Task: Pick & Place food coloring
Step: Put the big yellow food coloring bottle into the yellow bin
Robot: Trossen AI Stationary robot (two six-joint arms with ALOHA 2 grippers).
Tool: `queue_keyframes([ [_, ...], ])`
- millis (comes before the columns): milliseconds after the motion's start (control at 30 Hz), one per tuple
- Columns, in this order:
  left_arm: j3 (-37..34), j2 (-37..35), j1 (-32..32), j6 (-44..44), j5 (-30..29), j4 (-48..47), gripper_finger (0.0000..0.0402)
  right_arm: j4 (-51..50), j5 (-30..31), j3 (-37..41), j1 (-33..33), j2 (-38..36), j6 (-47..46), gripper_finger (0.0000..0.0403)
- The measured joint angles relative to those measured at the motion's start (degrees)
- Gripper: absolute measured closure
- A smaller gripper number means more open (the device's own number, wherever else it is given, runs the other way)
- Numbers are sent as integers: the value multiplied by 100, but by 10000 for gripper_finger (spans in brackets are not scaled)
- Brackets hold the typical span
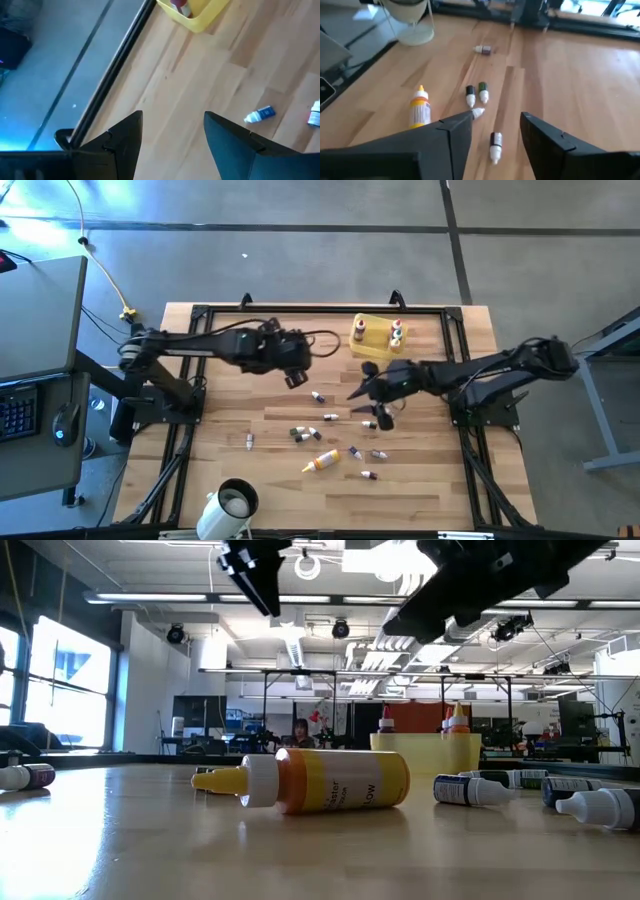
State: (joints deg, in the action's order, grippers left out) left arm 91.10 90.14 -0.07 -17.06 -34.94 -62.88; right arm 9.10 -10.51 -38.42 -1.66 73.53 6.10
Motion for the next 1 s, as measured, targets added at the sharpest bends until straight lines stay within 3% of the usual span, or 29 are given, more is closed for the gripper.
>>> queue_keyframes([
  [167, -986, -645, -173, -236, 479, 756, 195, -717, 101, -906, -428, 911, -28, 240],
  [300, -1374, -899, -263, -275, 770, 1104, 195, -1420, 101, -1793, -714, 1786, -127, 240],
  [533, -1387, -1000, -265, -67, 660, 1051, 195, -2298, 113, -3239, -1120, 3154, -87, 240],
  [633, -1380, -1029, -271, 21, 873, 1053, 195, -2688, 173, -3804, -1225, 3631, -125, 240],
  [1000, -1382, -1053, -685, 110, 1087, 1024, 195, -4008, 96, -5541, -1469, 4721, -454, 242],
])
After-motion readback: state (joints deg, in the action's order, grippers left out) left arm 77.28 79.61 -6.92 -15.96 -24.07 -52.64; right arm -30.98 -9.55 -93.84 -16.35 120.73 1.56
